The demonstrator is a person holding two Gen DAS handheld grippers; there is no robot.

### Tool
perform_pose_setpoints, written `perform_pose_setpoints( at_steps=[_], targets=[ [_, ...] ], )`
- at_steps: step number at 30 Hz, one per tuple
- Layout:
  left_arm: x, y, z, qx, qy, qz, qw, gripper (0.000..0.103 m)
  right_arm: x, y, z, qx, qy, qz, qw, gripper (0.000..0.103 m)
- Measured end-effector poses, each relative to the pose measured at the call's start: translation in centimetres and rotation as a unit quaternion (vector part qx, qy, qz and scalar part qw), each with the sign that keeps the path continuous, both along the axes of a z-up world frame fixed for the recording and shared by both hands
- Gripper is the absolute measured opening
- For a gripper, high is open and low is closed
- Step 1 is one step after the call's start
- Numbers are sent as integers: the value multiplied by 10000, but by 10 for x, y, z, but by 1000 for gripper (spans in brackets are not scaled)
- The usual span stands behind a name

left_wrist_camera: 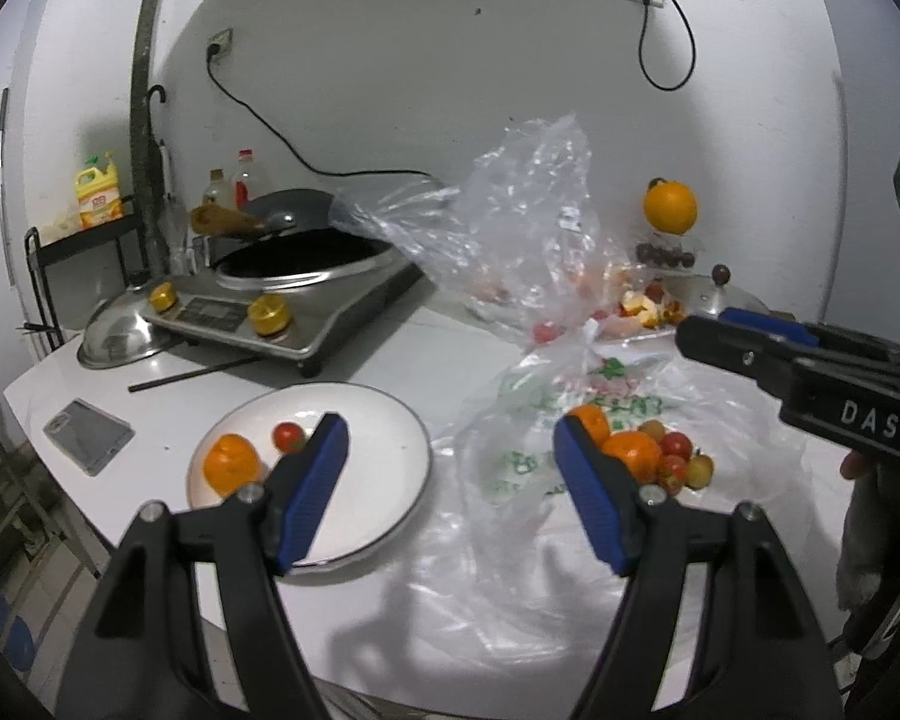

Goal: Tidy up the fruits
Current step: 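Move both open grippers back toward the fruit on the plastic bag, then grasp a yellow round fruit with the right gripper while the left gripper grasps another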

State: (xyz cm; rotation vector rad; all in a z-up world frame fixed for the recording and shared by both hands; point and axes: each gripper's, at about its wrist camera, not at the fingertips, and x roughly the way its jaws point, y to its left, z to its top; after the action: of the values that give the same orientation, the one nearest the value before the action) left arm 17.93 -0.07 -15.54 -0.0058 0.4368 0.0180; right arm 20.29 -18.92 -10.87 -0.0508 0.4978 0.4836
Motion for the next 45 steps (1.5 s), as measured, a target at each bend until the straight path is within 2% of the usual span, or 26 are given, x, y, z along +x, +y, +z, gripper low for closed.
perform_pose_setpoints(
  at_steps=[2, 16, 25, 35, 38, 45],
  targets=[
    [2, -6, -1, -48, 22, -79, 10000, 80, 2, -6, 0, 0, 7, -56, 10000, 50],
    [21, -41, -19, 64, 283, -423, 9987, 80, 12, -51, -20, -38, 150, -409, 9990, 50],
    [30, -67, -36, 356, 404, -648, 9964, 80, 14, -68, -35, -34, 325, -458, 9984, 49],
    [32, -73, -46, 379, 578, -771, 9946, 80, 9, -55, -58, -187, 616, -127, 9978, 47],
    [29, -70, -46, 356, 566, -777, 9947, 80, 8, -49, -61, -168, 687, -82, 9975, 38],
    [23, -58, -49, 261, 559, -777, 9951, 80, 8, -34, -68, -430, 859, -22, 9954, 36]
  ],
)
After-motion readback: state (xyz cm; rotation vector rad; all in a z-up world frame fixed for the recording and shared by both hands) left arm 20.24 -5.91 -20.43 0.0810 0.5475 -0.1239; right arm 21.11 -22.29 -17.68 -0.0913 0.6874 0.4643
